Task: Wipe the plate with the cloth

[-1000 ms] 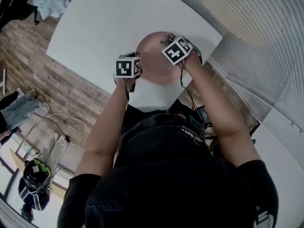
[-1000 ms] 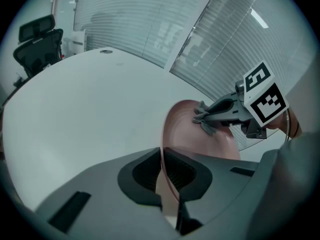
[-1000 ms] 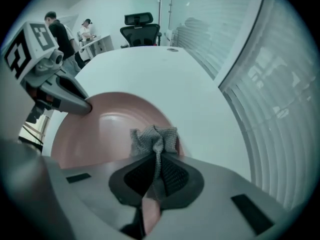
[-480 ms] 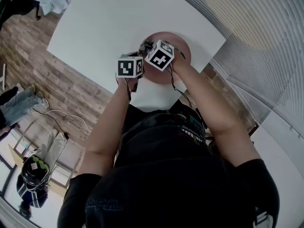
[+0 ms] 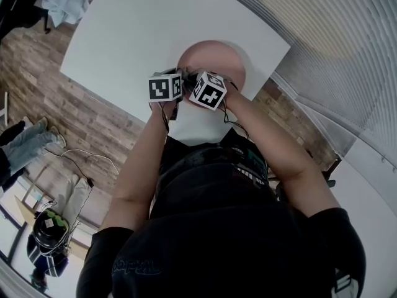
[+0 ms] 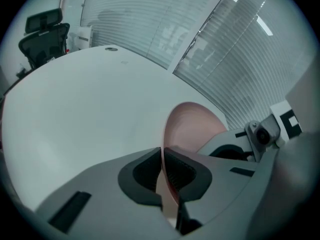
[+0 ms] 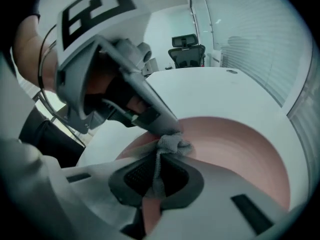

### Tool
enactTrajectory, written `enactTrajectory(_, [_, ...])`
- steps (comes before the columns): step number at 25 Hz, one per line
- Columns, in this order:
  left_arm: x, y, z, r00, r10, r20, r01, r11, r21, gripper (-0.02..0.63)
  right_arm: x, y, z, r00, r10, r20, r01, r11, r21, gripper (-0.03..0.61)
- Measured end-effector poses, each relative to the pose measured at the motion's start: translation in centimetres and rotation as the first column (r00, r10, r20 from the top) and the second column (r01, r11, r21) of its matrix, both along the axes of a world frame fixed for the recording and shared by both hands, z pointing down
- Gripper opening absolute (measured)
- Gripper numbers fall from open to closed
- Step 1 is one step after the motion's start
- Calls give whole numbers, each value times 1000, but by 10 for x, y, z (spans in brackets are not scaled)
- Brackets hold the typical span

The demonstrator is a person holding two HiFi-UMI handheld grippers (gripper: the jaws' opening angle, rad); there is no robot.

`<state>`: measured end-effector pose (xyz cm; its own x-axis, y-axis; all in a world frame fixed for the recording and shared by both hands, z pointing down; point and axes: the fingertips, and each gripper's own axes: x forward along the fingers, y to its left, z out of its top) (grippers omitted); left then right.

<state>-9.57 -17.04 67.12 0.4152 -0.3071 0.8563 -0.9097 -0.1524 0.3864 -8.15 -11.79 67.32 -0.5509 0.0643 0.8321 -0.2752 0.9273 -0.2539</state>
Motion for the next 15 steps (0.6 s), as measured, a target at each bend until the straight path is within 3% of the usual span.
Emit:
enactTrajectory(7, [1, -3, 0, 1000, 17, 20, -17, 1000, 7, 28, 18, 49, 1, 998, -58, -39, 54, 995, -86, 35])
enactTrajectory(15, [1, -2, 0, 998, 53, 44, -54, 998, 13, 29, 97, 61, 7, 972, -48, -229, 19, 992, -129, 35])
